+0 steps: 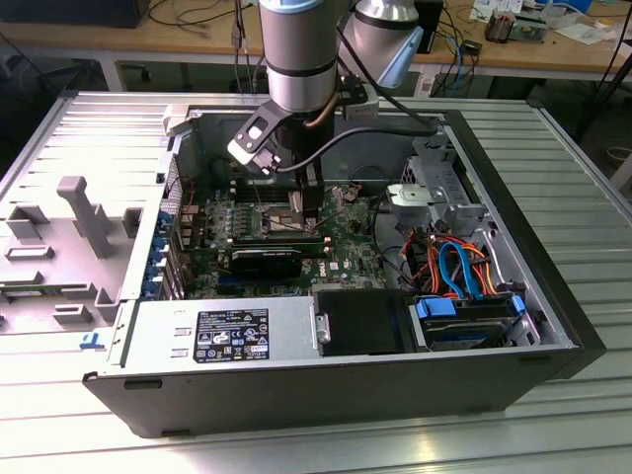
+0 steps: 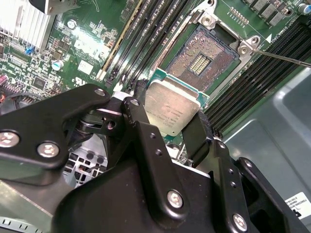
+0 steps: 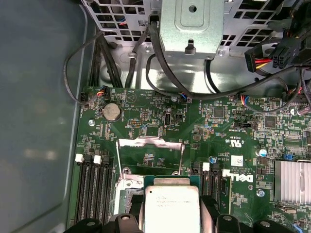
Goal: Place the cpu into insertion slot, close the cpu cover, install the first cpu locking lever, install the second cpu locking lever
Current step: 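Place the cpu into insertion slot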
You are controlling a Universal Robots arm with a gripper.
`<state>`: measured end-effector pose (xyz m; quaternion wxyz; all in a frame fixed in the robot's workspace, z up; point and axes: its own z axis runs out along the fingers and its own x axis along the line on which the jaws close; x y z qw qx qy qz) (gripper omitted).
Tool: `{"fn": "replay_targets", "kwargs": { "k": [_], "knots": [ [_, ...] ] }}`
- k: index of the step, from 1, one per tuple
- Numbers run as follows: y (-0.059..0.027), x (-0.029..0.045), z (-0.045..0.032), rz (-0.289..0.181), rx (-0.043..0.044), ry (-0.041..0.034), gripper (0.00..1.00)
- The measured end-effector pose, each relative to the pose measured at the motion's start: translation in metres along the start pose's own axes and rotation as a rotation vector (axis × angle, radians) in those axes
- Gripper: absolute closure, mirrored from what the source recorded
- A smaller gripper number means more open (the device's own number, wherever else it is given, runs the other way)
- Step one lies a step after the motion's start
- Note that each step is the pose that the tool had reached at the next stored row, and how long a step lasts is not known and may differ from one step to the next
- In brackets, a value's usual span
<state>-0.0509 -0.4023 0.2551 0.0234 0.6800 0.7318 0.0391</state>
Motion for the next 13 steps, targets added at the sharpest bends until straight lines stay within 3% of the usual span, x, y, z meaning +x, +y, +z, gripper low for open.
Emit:
{"fn": "replay_targets", "kwargs": {
  "k": [13],
  "knots": [
    [-0.0002, 0.0, 0.0017, 0.007, -0.0001, -0.0007, 0.45]
  ]
}}
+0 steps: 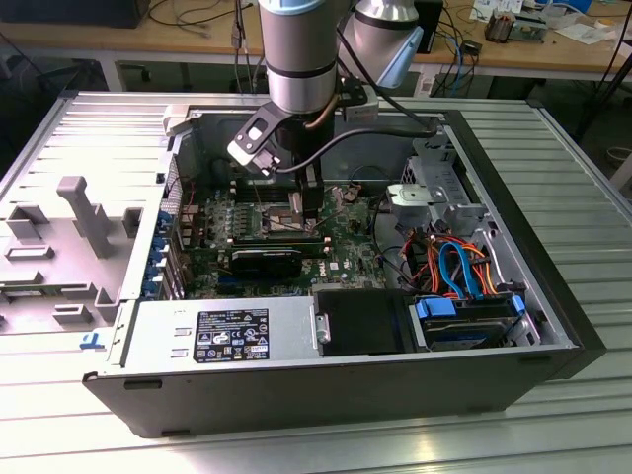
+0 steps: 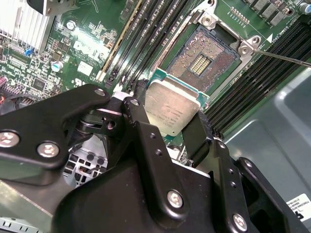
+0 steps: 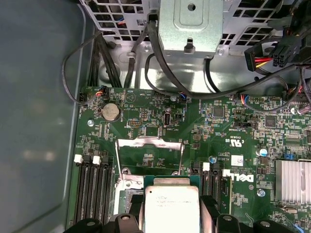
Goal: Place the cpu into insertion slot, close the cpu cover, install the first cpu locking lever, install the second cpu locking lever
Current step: 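Place the cpu into insertion slot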
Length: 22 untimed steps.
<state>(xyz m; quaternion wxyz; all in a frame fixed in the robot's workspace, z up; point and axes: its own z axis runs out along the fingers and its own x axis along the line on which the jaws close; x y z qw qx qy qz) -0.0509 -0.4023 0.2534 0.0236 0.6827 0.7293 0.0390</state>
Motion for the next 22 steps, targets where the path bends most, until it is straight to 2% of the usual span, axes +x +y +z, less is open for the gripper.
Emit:
{"fn": "replay_targets", "kwargs": {
  "k": [7, 22],
  "knots": [
    [-0.0001, 0.0001, 0.0013, 0.073, -0.0013, -0.0065, 0.45],
    [-0.0021, 0.0002, 0.0012, 0.073, -0.0014, -0.0065, 0.45]
  ]
}}
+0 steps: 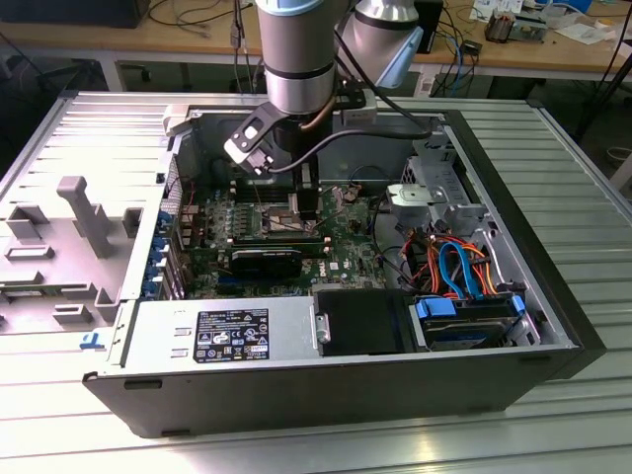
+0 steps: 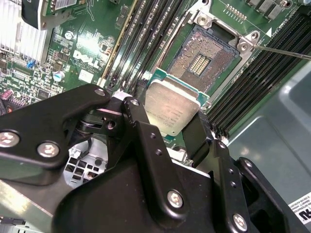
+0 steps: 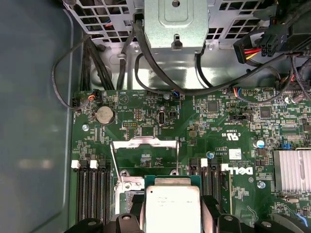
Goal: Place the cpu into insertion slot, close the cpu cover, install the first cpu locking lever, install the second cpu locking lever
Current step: 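Place the cpu into insertion slot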
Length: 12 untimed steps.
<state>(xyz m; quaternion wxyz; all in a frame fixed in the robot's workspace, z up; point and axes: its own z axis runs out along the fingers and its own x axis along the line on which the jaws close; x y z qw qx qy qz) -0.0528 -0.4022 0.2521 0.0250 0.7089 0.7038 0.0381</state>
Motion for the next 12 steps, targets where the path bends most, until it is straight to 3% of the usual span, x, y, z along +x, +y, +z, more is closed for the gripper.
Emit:
{"fn": "replay_targets", "kwargs": {
  "k": [12],
  "knots": [
    [-0.0048, 0.0014, -0.0004, 0.0, 0.0, 0.0, 0.45]
  ]
}}
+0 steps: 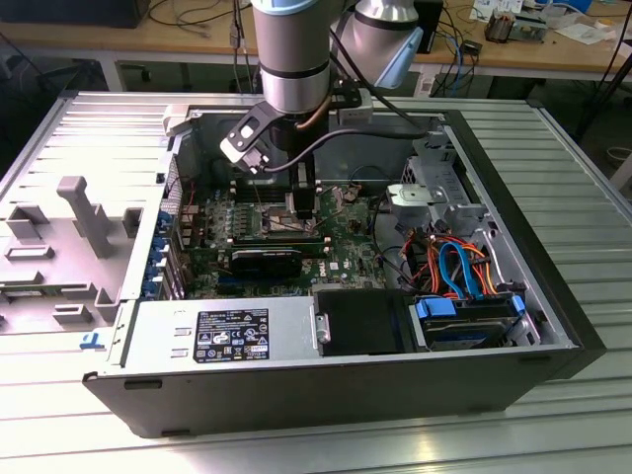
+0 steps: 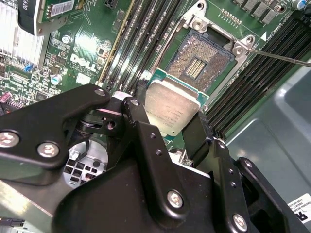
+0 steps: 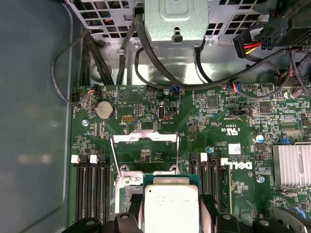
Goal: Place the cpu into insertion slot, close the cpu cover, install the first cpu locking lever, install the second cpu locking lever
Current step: 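Place the cpu into insertion slot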
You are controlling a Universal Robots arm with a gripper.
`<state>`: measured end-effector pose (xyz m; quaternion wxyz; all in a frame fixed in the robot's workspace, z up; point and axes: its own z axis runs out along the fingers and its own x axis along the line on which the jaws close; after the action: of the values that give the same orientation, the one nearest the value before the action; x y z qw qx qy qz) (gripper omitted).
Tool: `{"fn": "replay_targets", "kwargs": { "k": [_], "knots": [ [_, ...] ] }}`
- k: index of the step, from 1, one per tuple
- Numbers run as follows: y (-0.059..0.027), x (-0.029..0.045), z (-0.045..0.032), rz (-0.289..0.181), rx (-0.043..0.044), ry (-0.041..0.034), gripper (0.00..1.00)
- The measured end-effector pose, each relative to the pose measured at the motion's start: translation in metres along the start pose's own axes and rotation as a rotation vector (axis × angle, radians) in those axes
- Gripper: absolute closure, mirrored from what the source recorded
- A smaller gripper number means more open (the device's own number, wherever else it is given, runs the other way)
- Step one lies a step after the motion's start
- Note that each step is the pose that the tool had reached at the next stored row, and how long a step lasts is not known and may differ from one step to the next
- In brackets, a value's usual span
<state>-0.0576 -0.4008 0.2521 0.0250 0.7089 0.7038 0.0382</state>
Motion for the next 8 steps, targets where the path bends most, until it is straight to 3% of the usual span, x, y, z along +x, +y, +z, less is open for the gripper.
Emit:
{"fn": "replay_targets", "kwargs": {
  "k": [8],
  "knots": [
    [-0.0021, 0.0, 0.0001, 0.0, 0.0, 0.0, 0.45]
  ]
}}
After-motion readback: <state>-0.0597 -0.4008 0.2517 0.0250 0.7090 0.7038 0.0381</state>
